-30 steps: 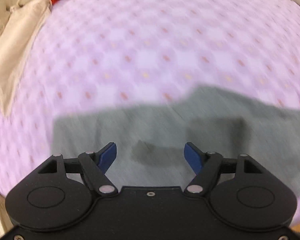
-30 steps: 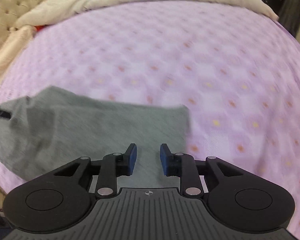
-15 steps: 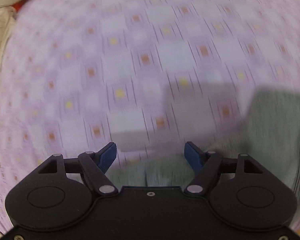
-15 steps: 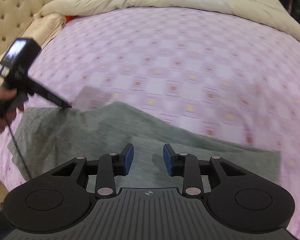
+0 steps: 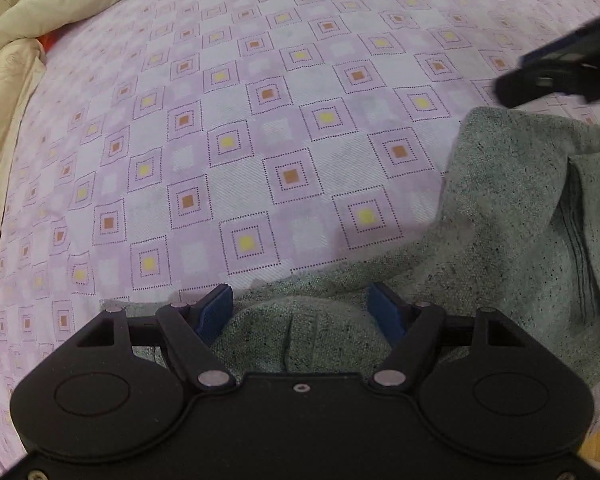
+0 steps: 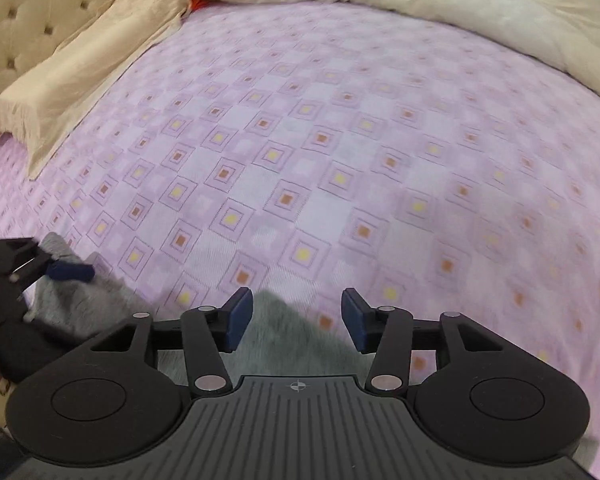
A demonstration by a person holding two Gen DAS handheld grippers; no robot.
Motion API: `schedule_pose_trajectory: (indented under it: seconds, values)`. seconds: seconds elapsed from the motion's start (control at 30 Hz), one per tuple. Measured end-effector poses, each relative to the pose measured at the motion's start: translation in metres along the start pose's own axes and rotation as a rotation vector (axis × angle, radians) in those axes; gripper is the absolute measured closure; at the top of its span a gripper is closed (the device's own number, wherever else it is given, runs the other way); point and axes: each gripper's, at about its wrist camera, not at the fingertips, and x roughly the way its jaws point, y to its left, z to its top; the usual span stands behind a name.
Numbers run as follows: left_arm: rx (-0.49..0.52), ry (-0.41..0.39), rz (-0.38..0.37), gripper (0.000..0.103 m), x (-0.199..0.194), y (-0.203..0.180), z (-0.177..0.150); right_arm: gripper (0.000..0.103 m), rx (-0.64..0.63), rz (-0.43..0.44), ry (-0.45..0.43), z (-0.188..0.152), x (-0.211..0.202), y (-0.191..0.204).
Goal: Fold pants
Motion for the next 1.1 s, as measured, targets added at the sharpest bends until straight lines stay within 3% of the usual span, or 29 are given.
schedule_pose_trajectory:
  seconds: [0.17, 0.33, 0.47, 0.67, 0.93, 0.97, 1.0, 1.03, 1.1]
  values:
    - [-0.014, -0.021, 0.004, 0.028, -0.008, 0.003, -0.007, 0.055, -0.028, 0.083, 0.135, -0.006, 0.017, 0.007]
    - [-0.047, -0.033, -0.002, 0.028, -0.013, 0.006, -0.011, 0.055, -0.119, 0.187, 0.247, -0.039, -0.001, 0.033]
    - [-0.052, -0.038, 0.000, 0.028, -0.011, 0.005, -0.014, 0.055, -0.134, 0.177, 0.243, -0.051, -0.005, 0.043]
    - [-0.040, -0.047, 0.009, 0.028, -0.011, 0.001, -0.017, 0.055, 0.127, 0.209, 0.163, -0.032, 0.002, 0.017]
    - [-0.050, -0.053, 0.018, 0.028, -0.011, -0.001, -0.018, 0.056, 0.309, 0.294, 0.237, -0.024, 0.029, -0.007]
    - [-0.047, -0.052, 0.019, 0.028, -0.010, -0.001, -0.018, 0.071, 0.328, 0.303, 0.245, -0.025, 0.031, -0.007]
    - [-0.043, -0.048, 0.019, 0.028, -0.011, -0.001, -0.018, 0.096, 0.322, 0.281, 0.250, -0.026, 0.030, -0.004]
    - [-0.045, -0.048, 0.012, 0.028, -0.013, 0.001, -0.016, 0.096, 0.278, 0.255, 0.233, -0.025, 0.025, 0.000]
    - [-0.084, -0.092, -0.015, 0.027, -0.028, 0.012, -0.014, 0.097, 0.226, 0.160, 0.119, -0.021, 0.008, 0.005]
